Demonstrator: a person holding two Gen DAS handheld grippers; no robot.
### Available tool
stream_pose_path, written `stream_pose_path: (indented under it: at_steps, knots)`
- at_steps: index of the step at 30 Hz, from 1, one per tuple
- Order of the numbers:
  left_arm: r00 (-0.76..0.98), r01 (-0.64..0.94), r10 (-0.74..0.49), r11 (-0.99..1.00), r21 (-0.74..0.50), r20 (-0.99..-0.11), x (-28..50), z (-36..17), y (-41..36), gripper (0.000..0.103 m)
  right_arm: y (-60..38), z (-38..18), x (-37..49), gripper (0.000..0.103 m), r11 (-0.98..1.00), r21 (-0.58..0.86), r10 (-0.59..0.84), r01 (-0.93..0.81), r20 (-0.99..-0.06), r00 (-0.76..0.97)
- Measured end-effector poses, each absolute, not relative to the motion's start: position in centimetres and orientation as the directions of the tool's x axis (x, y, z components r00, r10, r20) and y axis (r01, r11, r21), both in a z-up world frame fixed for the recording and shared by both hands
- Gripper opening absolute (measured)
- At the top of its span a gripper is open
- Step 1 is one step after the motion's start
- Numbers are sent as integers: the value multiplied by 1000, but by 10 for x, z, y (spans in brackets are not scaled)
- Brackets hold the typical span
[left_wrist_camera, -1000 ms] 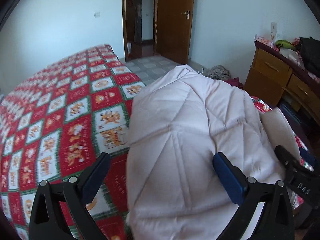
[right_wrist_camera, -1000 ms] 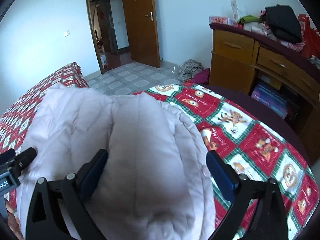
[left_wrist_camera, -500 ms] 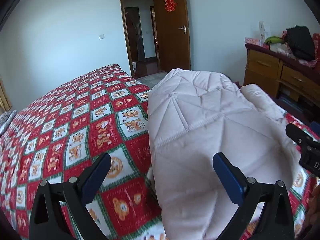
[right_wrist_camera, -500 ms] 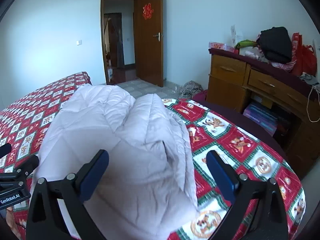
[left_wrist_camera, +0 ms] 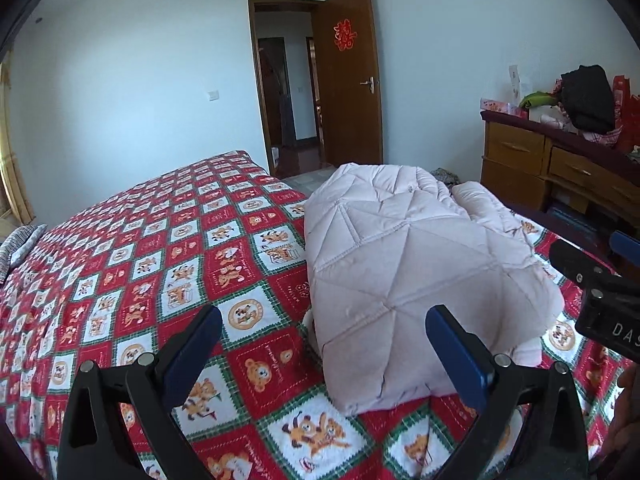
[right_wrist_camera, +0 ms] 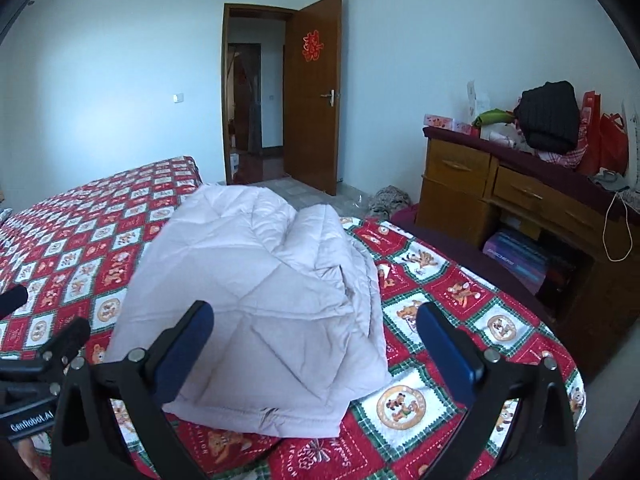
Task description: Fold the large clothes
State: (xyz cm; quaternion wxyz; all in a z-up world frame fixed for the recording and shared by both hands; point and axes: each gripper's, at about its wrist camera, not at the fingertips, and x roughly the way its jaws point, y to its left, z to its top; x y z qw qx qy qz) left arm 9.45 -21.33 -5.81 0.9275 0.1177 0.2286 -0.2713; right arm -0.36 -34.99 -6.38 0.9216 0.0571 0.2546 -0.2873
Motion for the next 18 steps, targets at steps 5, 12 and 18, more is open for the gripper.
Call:
stream_pose_path:
  at_steps: [5, 12, 18]
  knots:
    - [752, 550, -459, 833, 67, -473, 85, -50, -201, 102, -338, -57, -10, 103, 838, -53, -492, 544, -506, 709]
    - [772, 541, -465, 839, 62, -434, 72, -38, -188, 102, -321, -46, -22, 103, 856, -63, -474, 514, -496, 728]
    - [785, 531, -474, 846, 39, -399, 62, -27, -179, 102, -307, -32, -33, 103, 863, -65, -472, 501, -457, 754]
